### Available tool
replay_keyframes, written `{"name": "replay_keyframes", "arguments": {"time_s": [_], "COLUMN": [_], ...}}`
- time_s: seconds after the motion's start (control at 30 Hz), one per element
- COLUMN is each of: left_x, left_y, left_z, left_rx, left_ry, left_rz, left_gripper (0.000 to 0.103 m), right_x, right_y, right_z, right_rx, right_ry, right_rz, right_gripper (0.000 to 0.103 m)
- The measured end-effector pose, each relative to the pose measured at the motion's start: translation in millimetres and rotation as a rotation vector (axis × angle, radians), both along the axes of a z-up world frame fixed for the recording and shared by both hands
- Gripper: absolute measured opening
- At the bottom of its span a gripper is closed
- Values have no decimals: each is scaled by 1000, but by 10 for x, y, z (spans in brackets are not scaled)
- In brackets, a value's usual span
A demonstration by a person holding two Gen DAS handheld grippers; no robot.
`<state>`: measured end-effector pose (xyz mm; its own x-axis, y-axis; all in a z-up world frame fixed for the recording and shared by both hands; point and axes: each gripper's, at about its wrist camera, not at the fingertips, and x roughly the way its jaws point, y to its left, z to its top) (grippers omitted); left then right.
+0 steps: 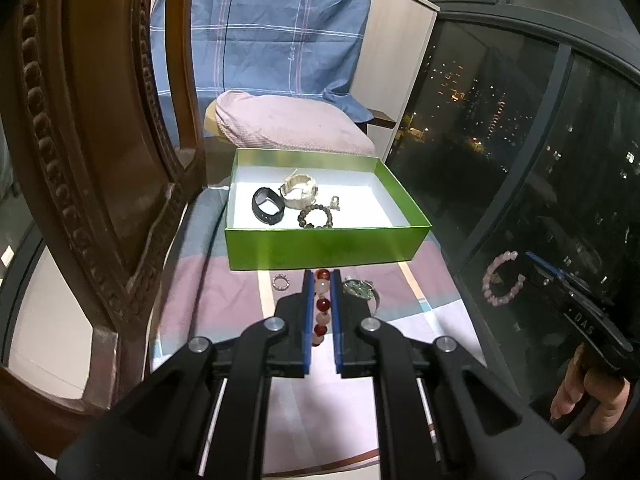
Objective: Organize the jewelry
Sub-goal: 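Grasp the pink bead bracelet with the right tool while the left tool holds its bracelet, then carry both bead bracelets into the green box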
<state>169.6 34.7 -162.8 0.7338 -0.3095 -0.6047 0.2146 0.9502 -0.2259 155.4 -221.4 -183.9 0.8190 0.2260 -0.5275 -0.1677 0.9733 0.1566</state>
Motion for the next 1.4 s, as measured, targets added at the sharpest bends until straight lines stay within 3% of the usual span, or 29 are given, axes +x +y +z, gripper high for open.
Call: {"name": "replay_keyframes", "arguments": {"time_s": [0.47, 1.4], "left_x": [29, 76], "left_y": [-122, -59], "left_z": [-148, -84], "left_rx": [5, 1], "left_ry": [28, 18], "left_rz": [7, 12], "left_gripper": [8, 8], "right_x": [-93, -21], "right_y": [-33, 56], "right_z": [-34, -107], "right_rx": [-4, -6], "right_ry": [18, 58], "right_rz": [32, 54], "right_gripper": [8, 8]}}
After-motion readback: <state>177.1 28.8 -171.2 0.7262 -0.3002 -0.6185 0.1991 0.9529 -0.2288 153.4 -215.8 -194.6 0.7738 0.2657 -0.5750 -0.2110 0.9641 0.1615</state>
